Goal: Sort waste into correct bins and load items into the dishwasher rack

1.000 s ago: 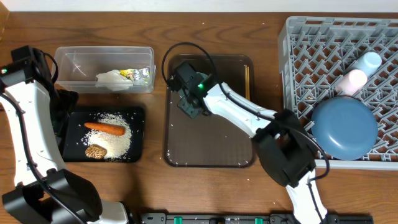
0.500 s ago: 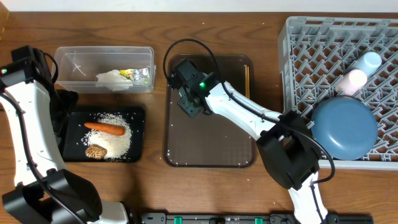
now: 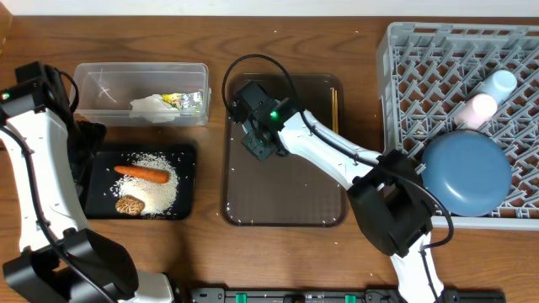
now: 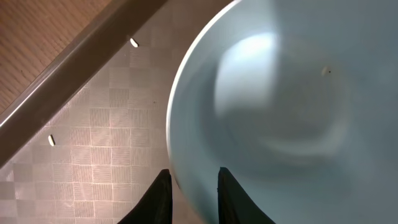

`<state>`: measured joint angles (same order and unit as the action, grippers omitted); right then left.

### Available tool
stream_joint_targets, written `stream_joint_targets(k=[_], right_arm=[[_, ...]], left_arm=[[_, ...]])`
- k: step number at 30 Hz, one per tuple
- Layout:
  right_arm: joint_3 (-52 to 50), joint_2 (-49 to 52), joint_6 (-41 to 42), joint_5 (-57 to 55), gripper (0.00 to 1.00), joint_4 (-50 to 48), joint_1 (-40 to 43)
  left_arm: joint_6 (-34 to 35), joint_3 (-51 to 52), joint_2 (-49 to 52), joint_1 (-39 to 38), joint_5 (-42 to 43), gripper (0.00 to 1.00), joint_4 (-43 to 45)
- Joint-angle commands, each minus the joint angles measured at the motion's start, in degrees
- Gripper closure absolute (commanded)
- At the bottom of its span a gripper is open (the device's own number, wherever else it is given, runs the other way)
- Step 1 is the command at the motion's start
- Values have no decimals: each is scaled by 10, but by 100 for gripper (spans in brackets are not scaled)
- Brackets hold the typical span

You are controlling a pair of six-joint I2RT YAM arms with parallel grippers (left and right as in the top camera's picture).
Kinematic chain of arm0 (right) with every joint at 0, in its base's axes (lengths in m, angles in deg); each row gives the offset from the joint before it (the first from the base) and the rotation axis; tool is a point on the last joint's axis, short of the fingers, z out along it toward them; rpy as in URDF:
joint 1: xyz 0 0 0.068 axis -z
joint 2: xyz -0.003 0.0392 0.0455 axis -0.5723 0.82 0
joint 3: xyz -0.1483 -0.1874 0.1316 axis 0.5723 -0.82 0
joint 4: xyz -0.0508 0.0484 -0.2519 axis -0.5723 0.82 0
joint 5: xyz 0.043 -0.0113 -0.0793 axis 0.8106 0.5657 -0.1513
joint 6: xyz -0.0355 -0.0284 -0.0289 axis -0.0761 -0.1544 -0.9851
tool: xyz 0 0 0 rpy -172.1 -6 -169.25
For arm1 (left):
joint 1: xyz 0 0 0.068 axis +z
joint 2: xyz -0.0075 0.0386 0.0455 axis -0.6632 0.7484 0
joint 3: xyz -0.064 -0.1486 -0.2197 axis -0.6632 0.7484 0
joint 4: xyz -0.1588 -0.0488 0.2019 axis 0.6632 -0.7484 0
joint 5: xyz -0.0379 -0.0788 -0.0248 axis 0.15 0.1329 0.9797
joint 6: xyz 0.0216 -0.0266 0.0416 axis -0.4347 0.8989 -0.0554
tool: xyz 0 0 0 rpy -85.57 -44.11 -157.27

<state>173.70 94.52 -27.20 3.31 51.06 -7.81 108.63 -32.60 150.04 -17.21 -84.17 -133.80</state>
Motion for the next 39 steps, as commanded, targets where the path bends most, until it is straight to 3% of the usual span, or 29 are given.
stream_joint_targets(k=[1,9,15,33,39], right_arm=[[0,2,9,9,83,1,-1],[0,3,18,23,85,-6,-1],[0,4,18,23,78,5,-1],[-1,23,17,23,82,4,-11],[-1,23,23,23,99,1,-12]], left_arm=[[7,-1,-2,2,-3,2,-3],[7,-1,-2,2,-3,2,-3],[7,-1,-2,2,-3,2,-3],[7,-1,-2,2,-3,2,-3],[7,-1,-2,2,-3,2,-4]])
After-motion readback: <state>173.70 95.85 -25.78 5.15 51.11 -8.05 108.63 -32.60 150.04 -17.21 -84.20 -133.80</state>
